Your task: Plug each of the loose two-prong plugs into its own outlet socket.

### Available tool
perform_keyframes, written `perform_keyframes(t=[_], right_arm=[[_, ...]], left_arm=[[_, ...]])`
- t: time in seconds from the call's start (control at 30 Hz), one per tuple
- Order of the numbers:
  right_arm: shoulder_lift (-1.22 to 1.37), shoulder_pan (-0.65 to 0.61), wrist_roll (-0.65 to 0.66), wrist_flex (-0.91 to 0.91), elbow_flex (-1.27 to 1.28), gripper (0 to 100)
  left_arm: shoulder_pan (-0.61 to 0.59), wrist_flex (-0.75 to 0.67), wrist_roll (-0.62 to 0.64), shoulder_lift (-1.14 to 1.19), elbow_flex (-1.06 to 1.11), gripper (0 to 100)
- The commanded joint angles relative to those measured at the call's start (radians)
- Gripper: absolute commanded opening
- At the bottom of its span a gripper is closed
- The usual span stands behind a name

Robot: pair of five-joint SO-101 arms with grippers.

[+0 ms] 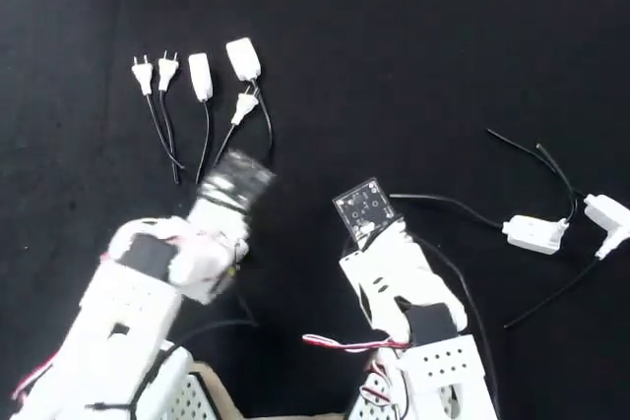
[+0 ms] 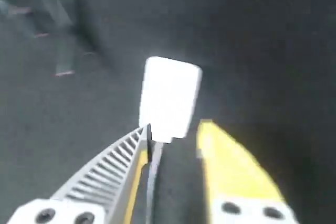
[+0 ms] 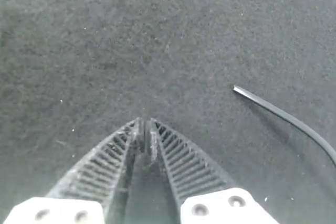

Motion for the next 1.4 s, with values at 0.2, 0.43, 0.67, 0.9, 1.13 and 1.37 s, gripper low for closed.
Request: perform_keyframes(t=[0.2, 0.43, 0.67, 0.9, 1.13, 1.37], right_arm=[[-0.008, -0.011, 0.008, 0.002, -0.002, 1.2], [-0.008, -0.011, 0.008, 0.002, -0.002, 1.2], [-0.008, -0.011, 0.008, 0.002, -0.002, 1.2], [-0.008, -0.011, 0.008, 0.003, -0.002, 1.2], [-0.008, -0.011, 0.008, 0.003, -0.002, 1.2], [-0.008, -0.011, 0.008, 0.006, -0.002, 1.2]], left_arm=[[-0.068, -0.212, -0.120, 0.026, 0.130, 38], [-0.039, -0.345, -0.293, 0.327, 0.105, 29], [0.050, -0.321, -0.364, 0.505, 0.038, 5], [0.082, -0.301, -0.428, 0.520, -0.077, 3], [0.059, -0.379, -0.690, 0.525, -0.120, 3], [0.041, -0.379, -0.761, 0.525, -0.064, 18]])
